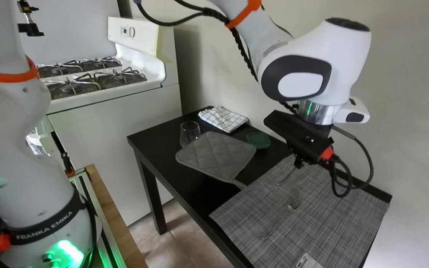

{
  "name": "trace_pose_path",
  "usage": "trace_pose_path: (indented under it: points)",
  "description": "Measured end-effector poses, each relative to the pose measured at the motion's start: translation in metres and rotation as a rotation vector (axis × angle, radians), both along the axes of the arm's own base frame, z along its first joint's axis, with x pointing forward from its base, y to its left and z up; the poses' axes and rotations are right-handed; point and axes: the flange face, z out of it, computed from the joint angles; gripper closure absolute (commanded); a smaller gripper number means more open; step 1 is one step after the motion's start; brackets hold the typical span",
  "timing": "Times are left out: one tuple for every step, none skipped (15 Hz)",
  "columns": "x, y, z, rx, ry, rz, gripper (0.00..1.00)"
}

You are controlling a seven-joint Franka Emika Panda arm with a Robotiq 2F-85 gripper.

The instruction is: Put the mat on the right cup, then put the spoon on the mat

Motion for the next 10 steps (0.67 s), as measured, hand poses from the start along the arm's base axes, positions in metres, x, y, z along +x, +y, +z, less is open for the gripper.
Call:
trace_pose_path:
  points:
    - [0.000,0.004,0.018,0.009,-0.012,0.017,0.98]
    - [0.000,0.010,0.033,0.022,-0.021,0.039,0.98]
    - [0.000,0.018,0.047,0.040,-0.028,0.067,0.98]
    - [0.001,0.028,0.059,0.062,-0.031,0.098,0.98]
    - [0.001,0.041,0.069,0.085,-0.031,0.130,0.98]
    - [0.001,0.053,0.077,0.110,-0.028,0.160,0.98]
    - [0.001,0.068,0.084,0.136,-0.019,0.190,0.98]
    - [0.001,0.082,0.088,0.162,-0.003,0.217,0.98]
    - [-0.001,0.095,0.089,0.185,0.015,0.241,0.98]
    - [-0.003,0.109,0.089,0.207,0.038,0.266,0.98]
